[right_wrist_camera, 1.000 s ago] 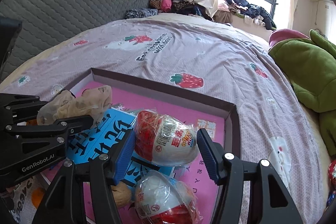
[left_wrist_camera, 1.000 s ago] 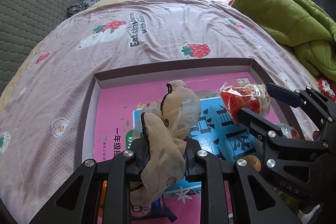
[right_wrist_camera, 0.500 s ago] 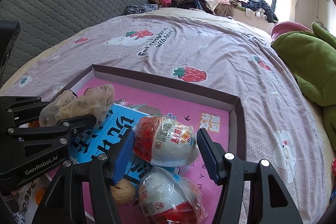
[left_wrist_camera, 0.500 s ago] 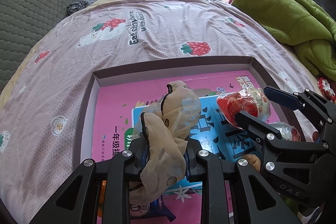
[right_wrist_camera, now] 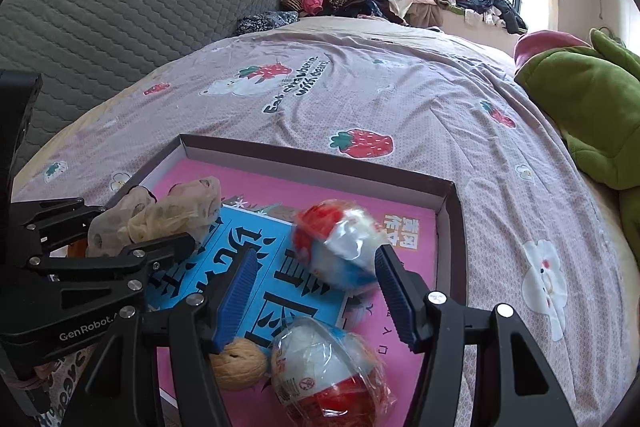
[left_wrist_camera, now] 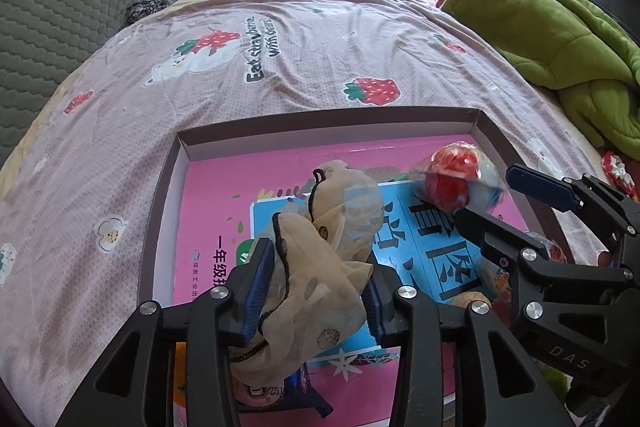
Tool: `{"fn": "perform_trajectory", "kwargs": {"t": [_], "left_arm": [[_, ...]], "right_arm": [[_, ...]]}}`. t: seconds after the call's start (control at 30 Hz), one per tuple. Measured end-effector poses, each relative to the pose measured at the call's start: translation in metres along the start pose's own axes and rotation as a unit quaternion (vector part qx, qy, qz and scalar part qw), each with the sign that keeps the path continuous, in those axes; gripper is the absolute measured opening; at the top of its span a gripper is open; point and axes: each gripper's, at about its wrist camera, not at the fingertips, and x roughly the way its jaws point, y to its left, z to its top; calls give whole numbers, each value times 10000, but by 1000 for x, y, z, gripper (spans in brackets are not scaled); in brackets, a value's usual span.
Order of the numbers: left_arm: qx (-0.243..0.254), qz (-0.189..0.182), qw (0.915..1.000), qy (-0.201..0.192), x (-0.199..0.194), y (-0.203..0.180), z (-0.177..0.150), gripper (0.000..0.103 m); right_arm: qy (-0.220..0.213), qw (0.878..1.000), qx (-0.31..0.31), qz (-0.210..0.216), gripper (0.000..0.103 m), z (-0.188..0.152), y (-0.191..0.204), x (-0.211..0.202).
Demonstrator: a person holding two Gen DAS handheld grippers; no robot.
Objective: Organize objects
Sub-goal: 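Lower the wrapped egg into the tray and open the right tool while the left tool releases the scrunchie, then withdraw both tools from the tray toward the green ring and orange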
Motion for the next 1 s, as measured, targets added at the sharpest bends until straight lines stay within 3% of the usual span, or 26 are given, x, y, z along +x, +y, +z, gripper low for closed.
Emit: {"fn": "perform_trajectory", "kwargs": {"t": [0.43, 1.0], "left_arm": [[21, 1, 10000, -63, -14, 1, 2, 64], [-19, -1, 9997, -248, -49, 4, 3, 65]], "right_arm": [[-155, 9997, 173, 108, 61, 5, -5, -21], [-341, 9983, 347, 315, 64, 11, -3, -53]]}}
